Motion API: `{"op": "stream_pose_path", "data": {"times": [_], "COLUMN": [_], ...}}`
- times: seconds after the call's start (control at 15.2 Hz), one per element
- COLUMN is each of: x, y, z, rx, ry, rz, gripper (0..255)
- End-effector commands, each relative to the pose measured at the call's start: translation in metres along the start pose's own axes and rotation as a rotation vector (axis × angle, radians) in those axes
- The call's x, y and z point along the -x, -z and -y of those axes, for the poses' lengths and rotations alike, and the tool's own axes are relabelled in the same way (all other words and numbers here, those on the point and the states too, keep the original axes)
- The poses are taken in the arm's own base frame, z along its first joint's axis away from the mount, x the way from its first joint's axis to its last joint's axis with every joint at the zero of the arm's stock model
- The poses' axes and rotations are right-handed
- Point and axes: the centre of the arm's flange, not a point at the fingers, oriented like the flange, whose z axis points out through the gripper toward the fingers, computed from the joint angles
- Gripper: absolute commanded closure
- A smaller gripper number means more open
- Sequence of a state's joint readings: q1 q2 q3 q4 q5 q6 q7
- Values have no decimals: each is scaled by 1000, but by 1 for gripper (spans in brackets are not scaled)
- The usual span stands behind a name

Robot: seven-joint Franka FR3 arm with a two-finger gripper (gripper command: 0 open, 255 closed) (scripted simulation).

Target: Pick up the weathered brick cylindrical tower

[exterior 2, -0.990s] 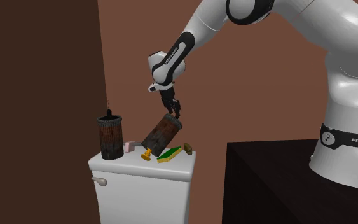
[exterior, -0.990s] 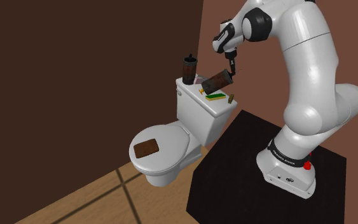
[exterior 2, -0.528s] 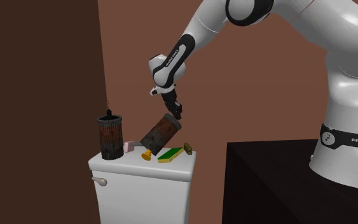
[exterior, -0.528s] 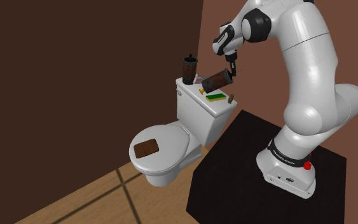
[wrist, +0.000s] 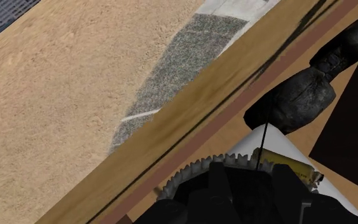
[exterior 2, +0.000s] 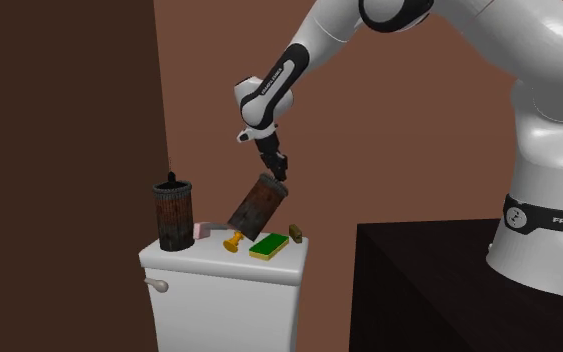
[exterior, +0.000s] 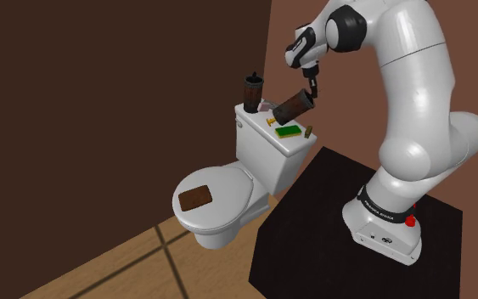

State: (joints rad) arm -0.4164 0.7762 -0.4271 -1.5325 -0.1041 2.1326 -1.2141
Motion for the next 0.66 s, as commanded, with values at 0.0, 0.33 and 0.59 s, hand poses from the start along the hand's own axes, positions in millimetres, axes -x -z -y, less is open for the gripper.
{"op": "stream_pose_path", "data": {"times": [0.0,0.33,0.59], "x": [7,17,21], "y": [11,35,45], "z": [0,0,0], "rx": [2,2,2], "ry": [-2,-2,-2], "rz": [0,0,0], "gripper": [255,255,255]}}
